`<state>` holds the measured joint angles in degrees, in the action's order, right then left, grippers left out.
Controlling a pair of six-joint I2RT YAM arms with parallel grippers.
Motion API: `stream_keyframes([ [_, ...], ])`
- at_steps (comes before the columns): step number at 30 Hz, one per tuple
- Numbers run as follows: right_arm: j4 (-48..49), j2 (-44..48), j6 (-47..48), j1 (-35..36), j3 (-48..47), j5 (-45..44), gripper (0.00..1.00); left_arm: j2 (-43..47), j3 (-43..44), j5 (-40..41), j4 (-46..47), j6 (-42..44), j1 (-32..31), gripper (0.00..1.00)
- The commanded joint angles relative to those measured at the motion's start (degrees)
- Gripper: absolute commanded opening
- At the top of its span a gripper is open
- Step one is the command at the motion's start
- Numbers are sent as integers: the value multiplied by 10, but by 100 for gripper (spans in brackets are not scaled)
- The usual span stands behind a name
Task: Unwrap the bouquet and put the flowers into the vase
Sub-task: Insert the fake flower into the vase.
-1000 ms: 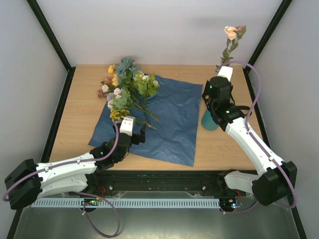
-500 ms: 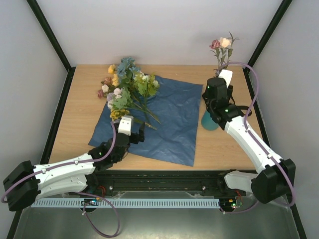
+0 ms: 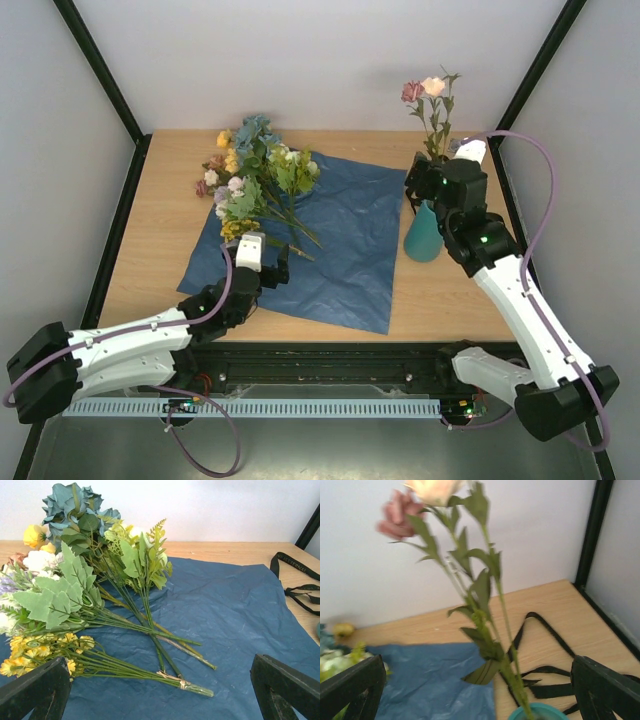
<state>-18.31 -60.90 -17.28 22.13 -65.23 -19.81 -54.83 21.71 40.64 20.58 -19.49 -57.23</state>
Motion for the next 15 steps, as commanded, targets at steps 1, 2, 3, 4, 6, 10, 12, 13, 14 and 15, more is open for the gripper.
stream_keyframes([
  [1, 25, 42, -16, -2, 9, 101, 99, 3, 3, 0, -4, -43, 21, 99],
  [2, 47, 56, -14, -1, 22, 124, 99, 10, -4, -29, 0, -52, 38, 99],
  [3, 79, 71, -15, -2, 39, 148, 99, 18, -13, -68, 6, -62, 60, 99],
  [4, 113, 85, -21, -2, 57, 165, 99, 28, -21, -105, 9, -78, 85, 99],
  [6, 169, 108, -32, -2, 93, 221, 99, 48, -39, -192, 13, -114, 153, 99],
  [10, 180, 98, -45, -2, 101, 282, 99, 81, -76, -280, 24, -174, 258, 95],
  [12, 172, 76, -59, -2, 97, 313, 98, 98, -88, -304, 26, -192, 291, 92],
  [13, 176, 65, -76, -1, 99, 333, 99, 104, -93, -317, 27, -201, 307, 91],
  [14, 183, 49, -94, 0, 106, 354, 99, 108, -102, -333, 31, -210, 322, 90],
  [15, 193, 35, -110, 2, 112, 371, 99, 110, -105, -349, 36, -218, 337, 89],
])
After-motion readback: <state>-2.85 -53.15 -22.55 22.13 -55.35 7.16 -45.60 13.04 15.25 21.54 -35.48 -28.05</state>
